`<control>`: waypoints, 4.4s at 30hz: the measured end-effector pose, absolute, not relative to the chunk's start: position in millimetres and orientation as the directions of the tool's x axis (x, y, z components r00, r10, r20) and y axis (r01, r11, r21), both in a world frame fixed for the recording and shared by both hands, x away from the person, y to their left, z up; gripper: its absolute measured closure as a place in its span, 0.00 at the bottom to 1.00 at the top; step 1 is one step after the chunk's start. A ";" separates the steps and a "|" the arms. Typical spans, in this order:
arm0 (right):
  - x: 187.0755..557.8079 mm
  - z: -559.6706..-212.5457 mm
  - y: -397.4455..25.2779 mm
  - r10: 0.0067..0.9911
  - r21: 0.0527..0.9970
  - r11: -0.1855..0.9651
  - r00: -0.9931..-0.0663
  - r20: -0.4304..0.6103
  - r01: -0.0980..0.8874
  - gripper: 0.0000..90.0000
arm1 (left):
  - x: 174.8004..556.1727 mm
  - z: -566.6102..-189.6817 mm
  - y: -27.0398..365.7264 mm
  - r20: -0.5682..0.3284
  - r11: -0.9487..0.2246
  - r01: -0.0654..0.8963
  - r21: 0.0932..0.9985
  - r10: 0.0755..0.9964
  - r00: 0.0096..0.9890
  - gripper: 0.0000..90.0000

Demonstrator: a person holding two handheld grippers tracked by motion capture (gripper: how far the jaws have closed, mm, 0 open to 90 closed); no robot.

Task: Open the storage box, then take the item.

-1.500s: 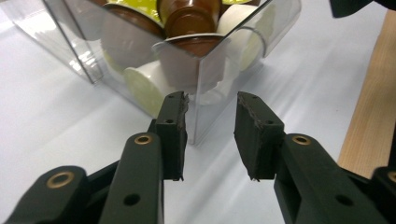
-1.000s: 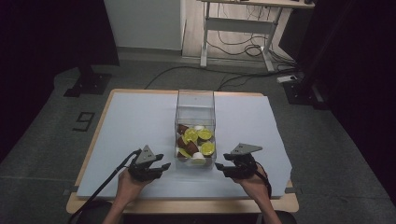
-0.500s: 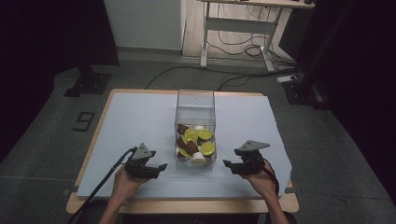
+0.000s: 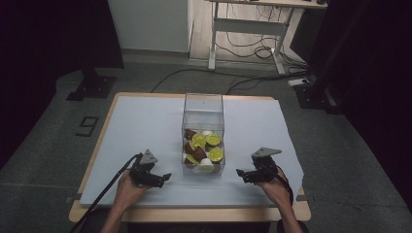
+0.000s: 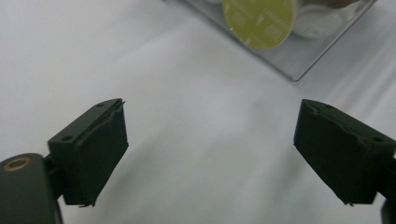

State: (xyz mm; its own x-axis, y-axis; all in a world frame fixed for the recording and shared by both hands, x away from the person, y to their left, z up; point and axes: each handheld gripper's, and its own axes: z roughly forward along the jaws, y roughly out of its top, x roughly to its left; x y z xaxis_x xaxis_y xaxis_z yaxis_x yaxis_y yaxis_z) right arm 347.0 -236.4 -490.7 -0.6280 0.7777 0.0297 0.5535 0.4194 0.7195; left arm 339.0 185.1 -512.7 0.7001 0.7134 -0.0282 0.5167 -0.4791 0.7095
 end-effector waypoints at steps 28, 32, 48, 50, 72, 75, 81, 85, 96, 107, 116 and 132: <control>352.8 -528.1 -235.9 0.785 0.628 0.480 -0.620 0.005 0.612 0.00 | 348.0 -528.2 191.6 -0.004 -0.501 0.563 0.658 0.744 0.668 0.00; 352.6 -528.3 -236.3 0.784 0.631 0.480 -0.621 0.004 0.609 0.00 | 347.9 -528.2 191.6 -0.004 -0.501 0.563 0.658 0.744 0.668 0.00; 354.1 -523.3 -236.7 0.786 0.621 0.481 -0.618 0.007 0.618 0.00 | 348.1 -528.3 191.9 -0.005 -0.500 0.563 0.658 0.745 0.668 0.00; 353.5 -519.6 -237.4 0.787 0.632 0.477 -0.617 0.002 0.611 0.00 | 348.0 -528.3 191.8 -0.006 -0.500 0.564 0.658 0.745 0.667 0.00; 346.2 -485.1 -215.4 0.744 0.717 0.434 -0.666 0.055 0.545 0.00 | 348.1 -528.3 191.9 -0.005 -0.501 0.563 0.657 0.744 0.668 0.00; 345.3 -481.0 -213.3 0.745 0.719 0.431 -0.665 0.057 0.545 0.00 | 348.1 -528.2 192.0 -0.005 -0.502 0.563 0.656 0.743 0.669 0.00; 345.3 -469.1 -211.1 0.751 0.732 0.406 -0.657 0.074 0.547 0.00 | 348.1 -528.3 191.9 -0.005 -0.502 0.563 0.657 0.743 0.669 0.00; 345.4 -460.9 -208.5 0.752 0.744 0.389 -0.653 0.084 0.543 0.00 | 348.1 -528.3 191.8 -0.004 -0.502 0.563 0.657 0.744 0.668 0.00; 349.1 -445.5 -196.6 0.742 0.744 0.392 -0.664 0.092 0.541 0.05 | 348.0 -528.4 191.7 -0.004 -0.501 0.563 0.657 0.744 0.668 0.00; 352.6 -430.1 -180.5 0.726 0.759 0.398 -0.682 0.082 0.516 0.08 | 348.0 -528.3 191.8 -0.003 -0.503 0.562 0.656 0.744 0.669 0.00; 360.1 -423.1 -157.8 0.696 0.753 0.430 -0.714 0.075 0.498 0.11 | 348.0 -528.4 191.7 -0.004 -0.502 0.563 0.657 0.744 0.668 0.00; 376.5 -428.5 -123.8 0.671 0.716 0.473 -0.737 0.085 0.513 0.26 | 348.0 -528.3 191.8 -0.003 -0.503 0.563 0.656 0.744 0.668 0.00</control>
